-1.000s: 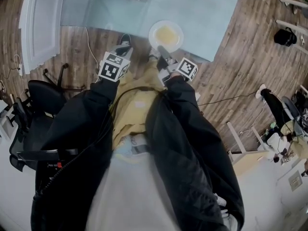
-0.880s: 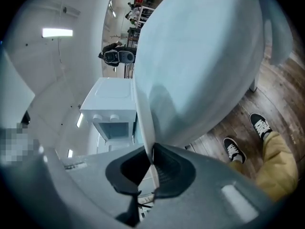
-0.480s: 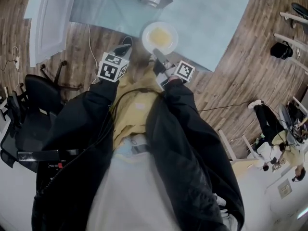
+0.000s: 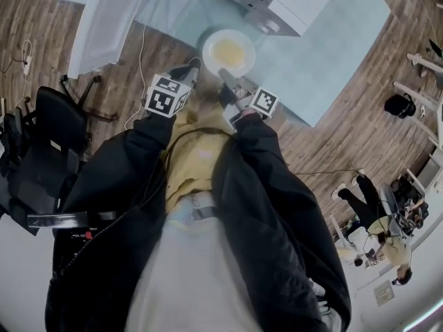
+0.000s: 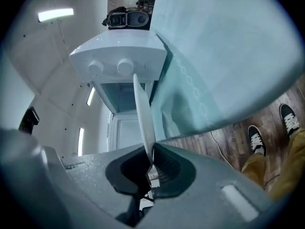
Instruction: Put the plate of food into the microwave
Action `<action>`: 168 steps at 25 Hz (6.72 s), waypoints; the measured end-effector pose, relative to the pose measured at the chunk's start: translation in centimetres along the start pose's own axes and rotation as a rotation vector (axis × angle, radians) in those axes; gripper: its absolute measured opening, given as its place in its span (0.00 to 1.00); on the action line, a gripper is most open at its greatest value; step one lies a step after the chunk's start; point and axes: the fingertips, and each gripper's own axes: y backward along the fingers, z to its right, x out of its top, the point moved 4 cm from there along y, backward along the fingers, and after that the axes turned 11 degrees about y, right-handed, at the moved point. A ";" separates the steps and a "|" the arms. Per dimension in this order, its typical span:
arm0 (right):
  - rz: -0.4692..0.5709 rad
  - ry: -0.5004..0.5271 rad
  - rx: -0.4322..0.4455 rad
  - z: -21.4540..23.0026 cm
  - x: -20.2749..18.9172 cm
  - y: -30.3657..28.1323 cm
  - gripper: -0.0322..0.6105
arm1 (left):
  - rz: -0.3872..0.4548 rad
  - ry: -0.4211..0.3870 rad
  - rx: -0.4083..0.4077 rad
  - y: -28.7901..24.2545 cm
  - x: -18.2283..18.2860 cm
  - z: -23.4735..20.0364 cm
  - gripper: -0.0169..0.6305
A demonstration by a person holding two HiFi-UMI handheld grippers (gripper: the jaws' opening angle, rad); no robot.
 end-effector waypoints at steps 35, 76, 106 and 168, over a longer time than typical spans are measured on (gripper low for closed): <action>0.184 -0.026 0.104 -5.9 10.2 -20.1 0.07 | 0.244 0.109 0.053 2.0 12.8 -9.6 0.03; 0.172 -0.084 0.109 -6.4 9.4 -21.3 0.20 | 0.265 0.150 0.055 3.0 11.7 -10.1 0.03; 0.207 1.379 -0.126 -30.9 11.7 -4.1 0.04 | 0.627 -0.204 -0.019 14.3 22.8 7.8 0.03; 0.375 1.599 -0.131 -36.3 14.5 2.1 0.05 | 0.793 -0.323 -0.022 18.4 26.6 15.7 0.03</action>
